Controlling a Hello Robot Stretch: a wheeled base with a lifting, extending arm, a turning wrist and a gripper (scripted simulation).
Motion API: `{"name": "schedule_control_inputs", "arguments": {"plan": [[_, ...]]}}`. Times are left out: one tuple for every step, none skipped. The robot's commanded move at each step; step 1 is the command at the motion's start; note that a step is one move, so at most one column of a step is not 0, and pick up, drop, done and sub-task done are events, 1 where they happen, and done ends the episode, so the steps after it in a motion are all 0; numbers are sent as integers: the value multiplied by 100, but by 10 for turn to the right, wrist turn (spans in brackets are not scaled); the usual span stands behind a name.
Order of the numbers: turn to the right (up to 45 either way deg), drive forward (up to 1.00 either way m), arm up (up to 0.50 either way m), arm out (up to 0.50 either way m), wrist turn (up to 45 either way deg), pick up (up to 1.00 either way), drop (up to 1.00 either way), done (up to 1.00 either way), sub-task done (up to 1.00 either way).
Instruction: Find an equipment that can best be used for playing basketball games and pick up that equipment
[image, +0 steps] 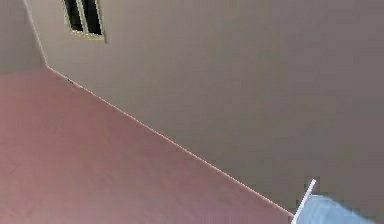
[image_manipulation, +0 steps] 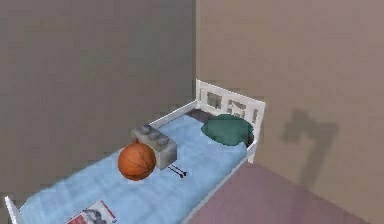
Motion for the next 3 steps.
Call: {"name": "schedule_control_inputs", "arguments": {"plan": [[0, 50, 0, 0, 0, 0, 0, 0, 0], [360, 0, 0, 0, 0, 0, 0, 0, 0], [0, 60, 0, 0, 0, 0, 0, 0, 0]]}}
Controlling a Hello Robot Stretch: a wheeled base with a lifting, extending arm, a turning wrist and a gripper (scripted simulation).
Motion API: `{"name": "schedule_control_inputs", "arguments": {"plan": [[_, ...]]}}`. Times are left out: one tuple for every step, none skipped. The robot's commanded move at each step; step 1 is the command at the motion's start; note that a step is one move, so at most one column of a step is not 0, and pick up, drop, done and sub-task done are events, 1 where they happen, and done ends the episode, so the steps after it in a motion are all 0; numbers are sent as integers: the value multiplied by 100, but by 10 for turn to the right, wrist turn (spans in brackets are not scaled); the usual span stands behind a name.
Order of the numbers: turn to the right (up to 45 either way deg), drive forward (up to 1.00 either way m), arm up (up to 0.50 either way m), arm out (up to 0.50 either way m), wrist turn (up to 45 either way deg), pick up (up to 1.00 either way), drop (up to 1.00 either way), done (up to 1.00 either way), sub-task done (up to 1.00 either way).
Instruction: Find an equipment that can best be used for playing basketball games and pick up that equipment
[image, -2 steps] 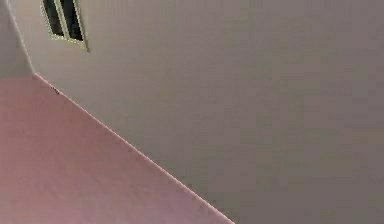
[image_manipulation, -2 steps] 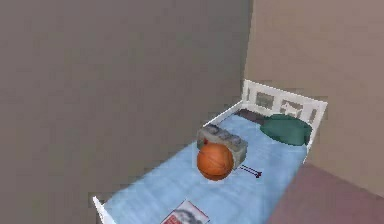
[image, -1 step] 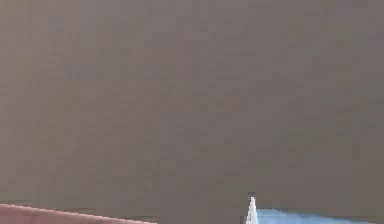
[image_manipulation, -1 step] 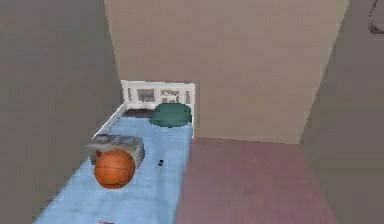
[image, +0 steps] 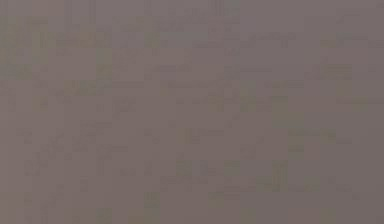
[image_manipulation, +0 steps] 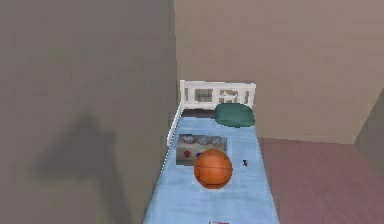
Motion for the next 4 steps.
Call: {"name": "schedule_control_inputs", "arguments": {"plan": [[0, 0, 50, 0, 0, 0, 0, 0, 0], [0, 0, 8, 0, 0, 0, 0, 0, 0], [0, 0, 0, 50, 0, 0, 0, 0, 0], [0, 0, 0, 0, 450, 0, 0, 0, 0]]}}
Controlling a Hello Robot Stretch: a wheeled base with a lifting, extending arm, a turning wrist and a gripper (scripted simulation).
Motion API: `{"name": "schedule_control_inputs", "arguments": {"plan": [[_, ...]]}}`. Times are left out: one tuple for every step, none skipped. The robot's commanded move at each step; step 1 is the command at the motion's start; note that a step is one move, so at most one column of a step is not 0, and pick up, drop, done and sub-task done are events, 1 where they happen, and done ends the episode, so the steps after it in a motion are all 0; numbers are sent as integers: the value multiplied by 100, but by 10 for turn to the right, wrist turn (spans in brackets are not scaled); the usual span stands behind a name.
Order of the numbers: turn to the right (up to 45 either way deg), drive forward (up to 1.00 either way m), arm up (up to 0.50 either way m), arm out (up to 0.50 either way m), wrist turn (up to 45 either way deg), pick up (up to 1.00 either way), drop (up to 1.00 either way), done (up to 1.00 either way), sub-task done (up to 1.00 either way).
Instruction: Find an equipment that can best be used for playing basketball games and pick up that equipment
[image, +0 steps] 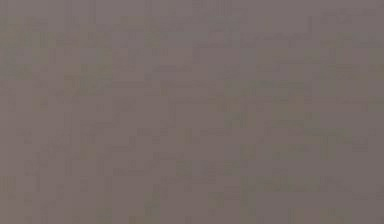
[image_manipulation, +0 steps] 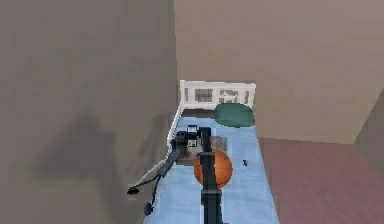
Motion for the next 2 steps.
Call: {"name": "schedule_control_inputs", "arguments": {"plan": [[0, 0, 0, 0, 450, 0, 0, 0, 0], [0, 0, 0, 0, 450, 0, 0, 0, 0]]}}
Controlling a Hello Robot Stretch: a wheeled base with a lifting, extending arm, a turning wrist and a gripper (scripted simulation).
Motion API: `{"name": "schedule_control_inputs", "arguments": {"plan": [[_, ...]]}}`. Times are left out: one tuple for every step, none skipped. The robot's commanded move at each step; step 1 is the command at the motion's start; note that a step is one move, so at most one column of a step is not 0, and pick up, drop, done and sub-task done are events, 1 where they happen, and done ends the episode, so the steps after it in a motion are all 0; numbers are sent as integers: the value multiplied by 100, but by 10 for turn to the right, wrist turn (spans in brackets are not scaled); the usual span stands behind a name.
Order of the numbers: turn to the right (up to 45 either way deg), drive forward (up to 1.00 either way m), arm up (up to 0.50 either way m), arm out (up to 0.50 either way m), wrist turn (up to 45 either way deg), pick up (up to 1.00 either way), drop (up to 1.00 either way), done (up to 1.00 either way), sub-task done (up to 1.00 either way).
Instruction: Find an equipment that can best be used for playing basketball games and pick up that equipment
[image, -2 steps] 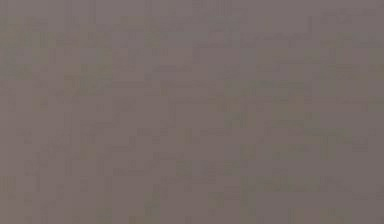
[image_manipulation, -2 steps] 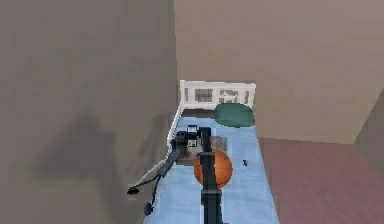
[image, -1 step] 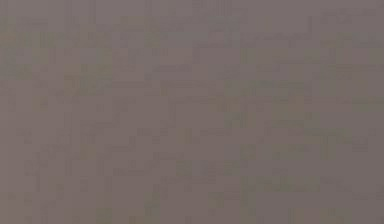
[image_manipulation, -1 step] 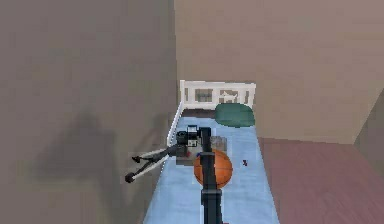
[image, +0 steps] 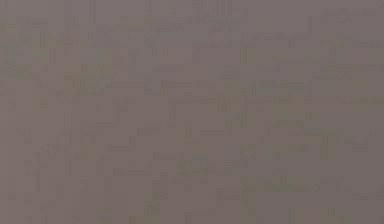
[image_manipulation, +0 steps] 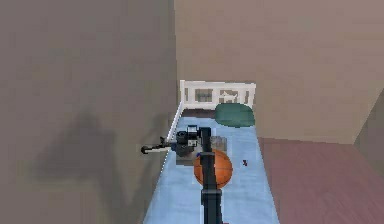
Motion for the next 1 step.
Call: {"name": "schedule_control_inputs", "arguments": {"plan": [[0, 0, 0, 0, 450, 0, 0, 0, 0]]}}
